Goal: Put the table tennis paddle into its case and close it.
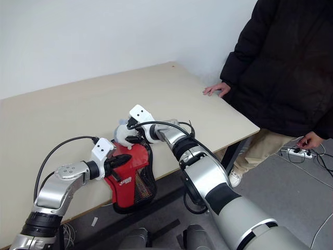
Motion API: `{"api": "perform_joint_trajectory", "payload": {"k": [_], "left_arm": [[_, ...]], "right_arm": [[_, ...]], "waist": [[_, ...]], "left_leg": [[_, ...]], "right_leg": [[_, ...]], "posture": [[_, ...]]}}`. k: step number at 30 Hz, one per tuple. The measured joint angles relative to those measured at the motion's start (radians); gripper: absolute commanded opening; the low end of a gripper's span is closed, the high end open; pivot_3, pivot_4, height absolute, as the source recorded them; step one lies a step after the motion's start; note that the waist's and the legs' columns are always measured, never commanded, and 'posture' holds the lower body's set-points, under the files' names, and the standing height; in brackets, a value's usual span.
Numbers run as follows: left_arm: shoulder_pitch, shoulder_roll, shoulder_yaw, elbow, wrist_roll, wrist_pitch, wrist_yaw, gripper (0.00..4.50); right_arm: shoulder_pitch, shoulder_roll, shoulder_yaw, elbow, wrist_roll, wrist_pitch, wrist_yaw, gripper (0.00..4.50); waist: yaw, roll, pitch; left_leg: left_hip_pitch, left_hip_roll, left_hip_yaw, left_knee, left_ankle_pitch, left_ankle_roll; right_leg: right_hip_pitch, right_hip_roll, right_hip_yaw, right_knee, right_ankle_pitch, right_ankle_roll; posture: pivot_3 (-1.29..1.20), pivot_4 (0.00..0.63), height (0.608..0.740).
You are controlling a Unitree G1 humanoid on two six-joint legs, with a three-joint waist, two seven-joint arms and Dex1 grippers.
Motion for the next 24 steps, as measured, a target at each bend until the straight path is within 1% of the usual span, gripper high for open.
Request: {"api": "perform_joint_trajectory", "payload": {"k": [1,3,4,5,6,8,9,20,23,24], "left_arm": [[0.001,0.0,0.0,0.0,0.0,-0.002,0.0,0.0],[0.002,0.0,0.0,0.002,0.0,-0.006,0.001,0.0],[0.002,-0.001,0.0,0.003,0.0,-0.008,0.001,0.0],[0.003,-0.001,0.0,0.004,0.0,-0.011,0.001,0.0],[0.004,-0.002,0.0,0.005,0.0,-0.014,0.001,0.0],[0.004,-0.005,0.0,0.008,0.0,-0.02,0.002,0.0],[0.004,-0.007,0.0,0.01,0.0,-0.023,0.002,0.0],[0.006,-0.014,0.0,0.017,0.001,-0.035,0.004,0.0],[0.007,-0.015,0.0,0.018,0.001,-0.036,0.005,0.0],[0.007,-0.016,0.0,0.018,0.002,-0.036,0.007,0.0]], "right_arm": [[0.0,0.0,0.0,0.0,0.0,-0.002,-0.004,2.09],[0.0,0.0,0.0,0.0,0.0,-0.003,-0.006,1.51],[0.0,0.0,0.0,0.0,0.0,-0.004,-0.008,1.4],[0.0,0.0,0.0,0.0,0.0,-0.005,-0.013,1.05],[0.0,0.0,0.0,0.001,0.0,-0.005,-0.018,0.83],[0.0,0.0,-0.001,0.001,0.0,-0.007,-0.028,0.21],[0.0,0.0,-0.002,0.001,0.0,-0.009,-0.033,0.04],[0.0,0.0,-0.003,0.021,-0.004,-0.016,-0.06,0.04],[0.0,0.0,0.005,0.021,-0.014,-0.023,-0.039,0.61],[0.0,0.0,0.012,0.021,-0.018,-0.023,-0.017,0.9]], "waist": [[0.0,0.0,0.0],[0.0,0.0,0.0],[0.0,0.0,0.0],[0.0,0.0,0.0],[0.0,0.0,0.0],[0.0,0.0,0.0],[0.0,0.0,0.0],[0.0,0.0,0.0],[0.0,0.0,0.0],[0.0,0.0,0.0]], "left_leg": [[0.0,0.0,0.0,0.0,0.0,0.0],[0.0,0.0,0.0,0.0,0.0,0.0],[0.0,0.0,0.0,0.0,0.0,0.0],[0.0,0.0,0.0,0.0,0.0,0.0],[0.0,0.0,0.0,0.0,0.0,0.0],[0.0,0.0,0.0,0.0,0.0,0.0],[0.0,0.0,0.0,0.0,0.0,0.0],[0.001,0.0,0.0,0.001,0.0,0.0],[0.001,0.0,0.0,0.001,0.0,0.0],[0.001,0.0,0.0,0.001,0.0,0.0]], "right_leg": [[0.0,0.0,0.0,0.0,0.0,0.0],[0.0,0.0,0.0,0.0,0.0,0.0],[0.0,0.0,0.0,0.0,0.0,0.0],[0.0,0.0,0.0,0.0,0.0,0.0],[0.0,0.0,0.0,0.0,0.0,0.0],[0.0,0.0,0.0,0.0,0.0,0.0],[0.0,0.0,0.0,0.0,0.0,0.0],[0.001,0.0,0.0,0.0,0.0,0.0],[0.001,0.0,0.0,0.0,0.0,0.0],[0.001,0.0,0.0,0.0,0.0,0.0]], "posture": [[0.0,0.0,0.74],[0.0,0.0,0.74],[0.0,0.0,0.74],[0.0,0.0,0.74],[0.0,0.0,0.74],[0.0,0.0,0.74],[0.0,0.0,0.74],[0.0,0.0,0.74],[0.0,0.0,0.74],[0.0,0.0,0.74]]}}
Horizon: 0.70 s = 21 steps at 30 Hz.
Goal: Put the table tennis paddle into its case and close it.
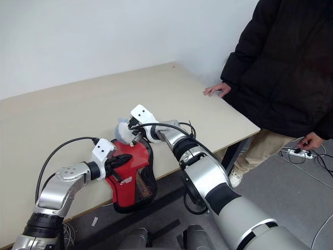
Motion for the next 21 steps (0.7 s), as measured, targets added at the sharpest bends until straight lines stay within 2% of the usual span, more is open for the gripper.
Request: {"api": "perform_joint_trajectory", "payload": {"k": [7,13,21], "left_arm": [[0.001,-0.001,0.0,0.003,0.001,-0.006,0.001,0.0],[0.001,-0.001,0.0,0.007,0.001,-0.012,0.0,0.0],[0.002,-0.001,0.0,0.007,0.001,-0.016,0.0,0.0]], "right_arm": [[-0.001,0.0,0.038,-0.004,-0.025,0.001,0.117,2.87],[-0.033,0.0,0.046,-0.025,-0.035,0.005,0.129,4.44],[-0.093,0.002,0.02,-0.026,-0.032,0.013,0.08,4.44]], "waist": [[0.0,0.0,0.0],[0.0,0.0,0.0],[0.0,0.0,0.0]], "left_leg": [[0.0,0.0,0.0,0.0,0.0,0.0],[0.0,0.0,0.0,0.0,0.0,0.0],[0.0,0.0,0.0,0.0,0.0,0.0]], "right_leg": [[0.0,0.0,0.0,0.0,0.0,0.0],[0.0,0.0,0.0,0.0,0.0,0.0],[0.0,0.0,0.0,0.0,0.0,0.0]], "posture": [[0.0,0.0,0.74],[0.0,0.0,0.74],[0.0,0.0,0.74]]}}
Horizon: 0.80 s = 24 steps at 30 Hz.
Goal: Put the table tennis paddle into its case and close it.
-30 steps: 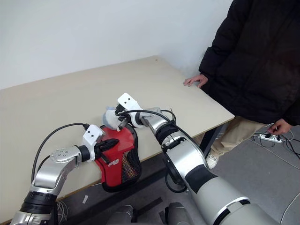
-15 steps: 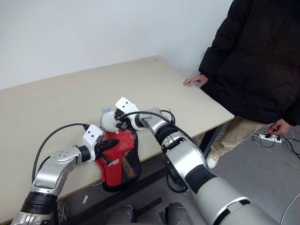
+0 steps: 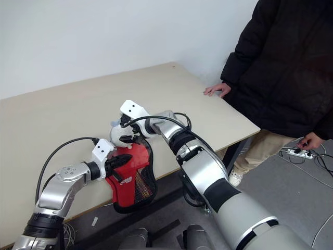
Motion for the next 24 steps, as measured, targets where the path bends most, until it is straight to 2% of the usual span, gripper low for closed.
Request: {"api": "perform_joint_trajectory", "payload": {"k": [12,24], "left_arm": [[0.016,0.0,0.005,-0.011,-0.001,-0.001,0.01,0.0],[0.041,0.003,0.012,-0.042,-0.003,0.009,0.019,0.0]], "right_arm": [[-0.006,0.003,-0.073,0.044,0.014,-0.001,-0.121,4.44],[-0.006,0.005,-0.122,0.048,0.041,-0.001,-0.13,4.44]], "waist": [[-0.001,0.0,0.0],[-0.001,0.0,0.0]], "left_leg": [[0.0,0.0,0.0,0.0,0.0,0.0],[0.0,0.0,0.0,0.0,0.0,0.0]], "right_leg": [[0.0,0.0,0.0,0.0,0.0,0.0],[0.0,0.0,0.0,0.0,0.0,0.0]], "posture": [[0.0,0.0,0.74],[0.0,0.0,0.74]]}}
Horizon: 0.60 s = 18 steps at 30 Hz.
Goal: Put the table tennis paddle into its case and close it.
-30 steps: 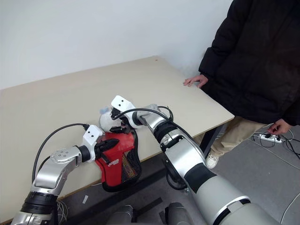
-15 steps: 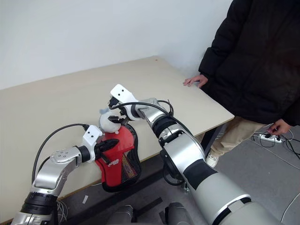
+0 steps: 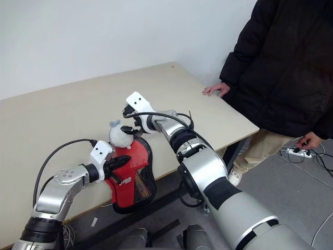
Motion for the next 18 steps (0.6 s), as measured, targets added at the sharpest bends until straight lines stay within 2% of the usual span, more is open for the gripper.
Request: {"api": "perform_joint_trajectory", "payload": {"k": [5,7,8,10,12,14,16,18], "left_arm": [[0.001,0.0,0.0,-0.001,-0.001,0.001,0.001,0.0],[0.001,0.001,-0.001,-0.001,-0.001,0.006,0.0,0.0],[0.001,0.001,-0.001,0.0,-0.001,0.01,-0.001,0.0],[0.005,0.002,-0.003,0.005,0.0,0.015,-0.001,0.0],[0.01,0.004,-0.002,0.005,0.0,0.017,-0.002,0.0],[0.009,0.004,-0.002,0.005,0.0,0.017,-0.002,0.0],[0.009,0.004,-0.002,0.005,0.0,0.017,-0.003,0.0],[0.009,0.004,-0.002,0.005,0.0,0.017,-0.003,0.0]], "right_arm": [[0.0,0.0,-0.004,0.0,0.006,-0.037,-0.005,4.44],[0.0,0.0,0.003,0.001,0.002,-0.049,-0.008,4.44],[0.0,0.0,0.013,0.001,-0.004,-0.059,-0.005,4.44],[0.0,0.0,0.017,0.0,-0.006,-0.063,-0.004,4.44],[0.0,0.0,0.02,0.0,-0.007,-0.063,-0.004,4.44],[0.0,0.0,0.021,0.001,-0.007,-0.059,-0.005,4.44],[0.0,0.0,0.021,0.001,-0.007,-0.051,-0.015,4.44],[0.0,0.0,0.021,0.002,-0.008,-0.05,-0.022,4.44]], "waist": [[-0.001,0.001,0.001],[-0.01,0.004,0.002],[-0.022,0.01,0.006],[-0.028,0.014,0.009],[-0.026,0.017,0.01],[-0.026,0.018,0.011],[-0.026,0.021,0.012],[-0.013,0.021,0.01]], "left_leg": [[0.0,-0.002,-0.004,-0.001,0.0,0.0],[0.004,-0.015,-0.032,-0.003,0.002,0.0],[0.009,-0.032,-0.065,-0.009,0.008,-0.005],[0.022,-0.057,-0.114,-0.024,0.018,-0.013],[0.031,-0.094,-0.177,-0.044,0.027,-0.024],[0.033,-0.115,-0.224,-0.058,0.034,-0.031],[0.035,-0.144,-0.27,-0.069,0.037,-0.035],[0.031,-0.134,-0.255,-0.068,0.038,-0.037]], "right_leg": [[0.003,-0.001,-0.002,0.0,0.0,0.0],[0.014,-0.004,-0.016,-0.003,-0.002,0.001],[0.028,-0.007,-0.032,-0.005,-0.009,0.002],[0.045,-0.007,-0.038,-0.002,-0.024,0.0],[0.053,-0.006,-0.043,0.001,-0.033,-0.008],[0.059,-0.008,-0.055,0.002,-0.038,-0.016],[0.058,-0.021,-0.075,0.011,-0.047,-0.024],[0.043,-0.019,-0.062,0.023,-0.049,-0.026]], "posture": [[0.0,0.0,0.74],[0.0,0.0,0.74],[0.0,0.0,0.74],[0.0,0.0,0.74],[0.0,0.0,0.74],[0.0,0.0,0.74],[0.0,0.0,0.74],[0.0,0.0,0.74]]}}
